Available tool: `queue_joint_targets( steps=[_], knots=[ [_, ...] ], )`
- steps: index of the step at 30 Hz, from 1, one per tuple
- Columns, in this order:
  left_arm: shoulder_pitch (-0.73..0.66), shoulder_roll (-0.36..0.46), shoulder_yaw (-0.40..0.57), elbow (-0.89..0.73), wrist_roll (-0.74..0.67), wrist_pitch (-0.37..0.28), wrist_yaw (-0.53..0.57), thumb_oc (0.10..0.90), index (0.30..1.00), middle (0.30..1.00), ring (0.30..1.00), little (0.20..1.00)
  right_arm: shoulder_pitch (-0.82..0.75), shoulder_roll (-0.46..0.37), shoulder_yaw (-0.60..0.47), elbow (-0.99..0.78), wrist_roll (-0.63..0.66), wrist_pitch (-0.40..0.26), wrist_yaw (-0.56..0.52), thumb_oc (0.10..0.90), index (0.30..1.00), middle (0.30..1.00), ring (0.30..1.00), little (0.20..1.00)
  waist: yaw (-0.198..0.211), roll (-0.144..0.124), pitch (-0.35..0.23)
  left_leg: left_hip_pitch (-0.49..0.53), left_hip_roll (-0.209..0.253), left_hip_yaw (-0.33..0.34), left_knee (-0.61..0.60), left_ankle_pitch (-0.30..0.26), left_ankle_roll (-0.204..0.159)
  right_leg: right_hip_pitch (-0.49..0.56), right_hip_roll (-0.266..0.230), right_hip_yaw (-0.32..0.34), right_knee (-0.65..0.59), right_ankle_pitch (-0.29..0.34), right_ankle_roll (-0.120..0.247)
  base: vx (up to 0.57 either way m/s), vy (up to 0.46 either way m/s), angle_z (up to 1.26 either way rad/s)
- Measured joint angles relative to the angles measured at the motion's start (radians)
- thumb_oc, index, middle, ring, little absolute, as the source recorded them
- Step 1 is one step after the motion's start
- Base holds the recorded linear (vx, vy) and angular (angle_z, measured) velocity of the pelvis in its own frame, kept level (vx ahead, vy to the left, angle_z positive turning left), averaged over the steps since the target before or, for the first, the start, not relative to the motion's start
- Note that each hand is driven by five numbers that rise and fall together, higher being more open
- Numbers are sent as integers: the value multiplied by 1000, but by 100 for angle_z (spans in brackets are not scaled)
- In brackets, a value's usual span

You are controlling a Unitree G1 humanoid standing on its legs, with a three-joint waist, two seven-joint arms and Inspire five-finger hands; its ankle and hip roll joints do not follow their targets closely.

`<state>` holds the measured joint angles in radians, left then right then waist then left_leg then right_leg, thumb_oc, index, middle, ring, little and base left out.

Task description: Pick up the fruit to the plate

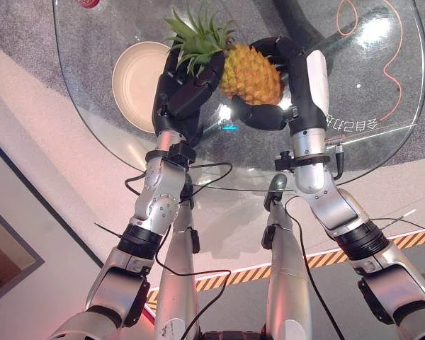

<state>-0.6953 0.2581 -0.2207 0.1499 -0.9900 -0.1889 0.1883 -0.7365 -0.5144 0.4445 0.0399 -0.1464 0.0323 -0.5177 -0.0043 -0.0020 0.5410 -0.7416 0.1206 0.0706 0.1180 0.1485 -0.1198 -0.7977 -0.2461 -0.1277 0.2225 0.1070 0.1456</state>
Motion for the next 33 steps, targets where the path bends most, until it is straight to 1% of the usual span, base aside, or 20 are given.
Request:
queue_joint_targets(
  steps=[6,19,20,21,22,26,28,31,33],
  knots=[
    [0,-5,0,0,0,-19,-2,800,900,900,900,900,0,-1,1,0,0,0,12,100,300,300,300,200,-1,0,0,0,0,0,0,0,0,0,0,0,0,0,0,0,0,0],
    [0,-4,1,0,-9,-24,-5,800,900,900,900,900,-10,-8,10,0,0,0,54,100,300,300,300,200,-1,0,0,0,0,0,0,0,0,0,0,0,1,0,0,0,0,0],
    [0,-4,1,0,-9,-26,-6,498,641,641,641,598,-11,-10,12,0,1,0,56,100,300,300,300,200,-1,0,0,0,0,0,0,0,0,0,0,0,1,0,0,0,0,0],
    [0,-3,1,0,-9,-30,-6,429,582,582,582,529,-12,-10,13,0,1,0,57,100,300,300,300,200,-1,0,0,0,0,0,0,0,0,0,0,0,1,0,0,0,0,0],
    [1,-3,1,0,-10,-32,-11,100,300,300,300,200,-13,-12,14,0,1,0,57,100,300,300,300,200,-1,0,0,0,0,0,0,0,0,0,0,0,1,0,0,0,0,0],
    [1,2,6,3,-12,-44,-27,100,300,300,300,200,-32,-24,26,-3,1,-2,60,100,300,300,300,200,-3,0,0,0,0,0,0,0,0,0,0,0,1,0,0,0,0,0],
    [1,8,5,3,-11,-61,-39,100,300,300,300,200,-35,-34,30,-18,1,-3,65,100,300,300,300,200,-2,0,0,0,0,0,0,0,0,0,0,0,1,0,0,0,0,0],
    [-2,21,13,13,-10,-85,-43,100,300,300,300,200,-37,-37,50,-31,1,-16,66,100,300,300,300,200,-7,0,0,1,0,0,0,0,0,0,0,0,1,0,0,0,0,0],
    [-3,28,24,19,-11,-87,-47,100,300,300,300,200,-37,-36,64,-33,1,-21,66,100,300,300,300,200,-9,0,0,1,0,0,1,0,0,1,0,0,2,0,0,0,0,0]
  ],
)
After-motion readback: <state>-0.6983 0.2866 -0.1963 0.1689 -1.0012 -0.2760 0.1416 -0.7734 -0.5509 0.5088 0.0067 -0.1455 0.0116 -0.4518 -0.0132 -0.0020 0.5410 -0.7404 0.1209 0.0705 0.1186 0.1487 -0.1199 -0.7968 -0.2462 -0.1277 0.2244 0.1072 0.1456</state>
